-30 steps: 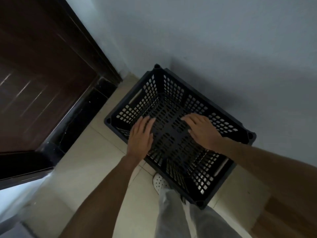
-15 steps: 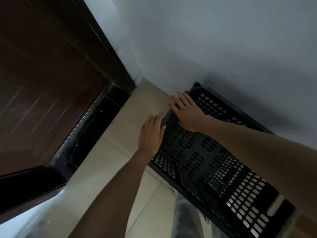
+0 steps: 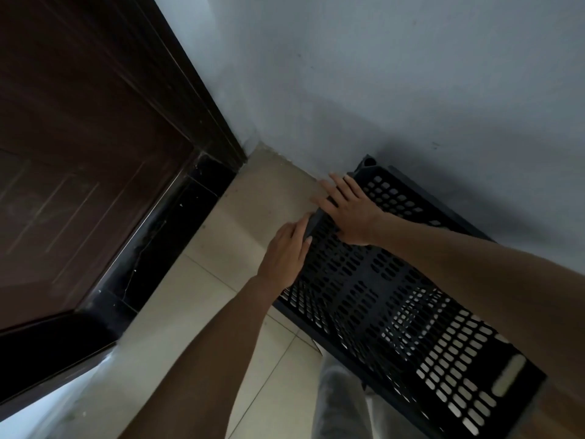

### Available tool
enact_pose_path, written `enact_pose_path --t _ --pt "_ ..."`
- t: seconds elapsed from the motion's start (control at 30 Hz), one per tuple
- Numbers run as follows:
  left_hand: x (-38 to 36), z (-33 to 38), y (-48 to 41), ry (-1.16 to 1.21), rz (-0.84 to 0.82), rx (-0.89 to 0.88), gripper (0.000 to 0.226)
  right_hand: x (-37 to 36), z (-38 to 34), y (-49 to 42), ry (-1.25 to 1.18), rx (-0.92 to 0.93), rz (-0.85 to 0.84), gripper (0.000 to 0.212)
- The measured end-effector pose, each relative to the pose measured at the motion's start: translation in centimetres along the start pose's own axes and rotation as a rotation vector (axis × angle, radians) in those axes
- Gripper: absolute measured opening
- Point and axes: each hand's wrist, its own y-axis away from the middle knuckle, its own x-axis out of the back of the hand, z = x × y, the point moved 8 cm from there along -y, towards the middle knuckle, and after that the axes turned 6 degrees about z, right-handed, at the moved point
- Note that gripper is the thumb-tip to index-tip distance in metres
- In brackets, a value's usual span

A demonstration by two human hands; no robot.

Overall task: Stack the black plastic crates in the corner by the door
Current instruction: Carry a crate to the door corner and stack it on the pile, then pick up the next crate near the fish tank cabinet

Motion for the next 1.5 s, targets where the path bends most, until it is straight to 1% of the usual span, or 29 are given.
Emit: enact_pose_path --t 0.13,0.23,0.3,0.4,0.5,0.63,0.7,0.87,0.97,1.13,1.23,1.33,1.43,1.5 --pt "-0.3 -0.3 0.3 -0.002 -0.105 0.175 0.059 0.9 -0.1 0.2 0.047 0.019 -0.099 0.092" --pt "0.2 -0.3 1.4 -0.052 -0.123 0.229 0.068 1.7 -0.5 1.1 0.057 0.045 -0.131 0.088" --pt "1.2 0.3 3.1 -0.027 -0.062 0.259 0.066 2.4 -1.7 2.8 0.021 0.053 -0.082 0.082" --pt "2.8 1.4 6.6 0.004 0.018 0.291 0.063 3.1 -4.2 6.2 -0.123 0.039 -0.02 0.074" --pt "4.6 2.5 10.4 0.0 0.083 0.313 0.06 3.3 -6.7 9.9 -0.108 0.096 -0.094 0.066" --pt "7.2 4.9 16.8 0.0 0.178 0.369 0.05 6.2 -9.4 15.2 -0.152 0.153 -0.074 0.057" --pt "8.5 6.3 20.5 -0.004 0.222 0.394 0.043 8.2 -11.1 17.8 -0.174 0.206 -0.074 0.053" --pt "10.6 8.3 30.2 0.0 0.324 0.524 0.028 12.2 -16.7 22.8 -0.09 0.395 -0.035 0.039" --pt "11.5 8.8 36.8 0.011 0.366 0.656 0.022 13.5 -21.7 24.9 -0.066 0.501 -0.039 0.029" --pt "12.6 9.6 50.3 0.044 0.469 0.864 0.019 13.5 -32.4 28.4 0.051 0.715 -0.1 0.032" --pt "12.8 9.7 60.5 0.041 0.541 1.004 0.019 13.6 -40.9 31.2 0.104 0.818 -0.082 0.028" --pt "12.2 10.2 71.6 0.063 0.63 1.185 0.02 14.4 -50.6 36.2 0.173 0.96 -0.011 0.023" --pt "10.2 11.7 82.5 0.135 0.767 1.346 0.016 13.0 -59.5 42.1 0.238 1.094 0.01 0.025" --pt "8.3 13.1 89.0 0.16 0.812 1.426 0.016 11.3 -64.8 46.1 0.288 1.168 0.007 0.025"
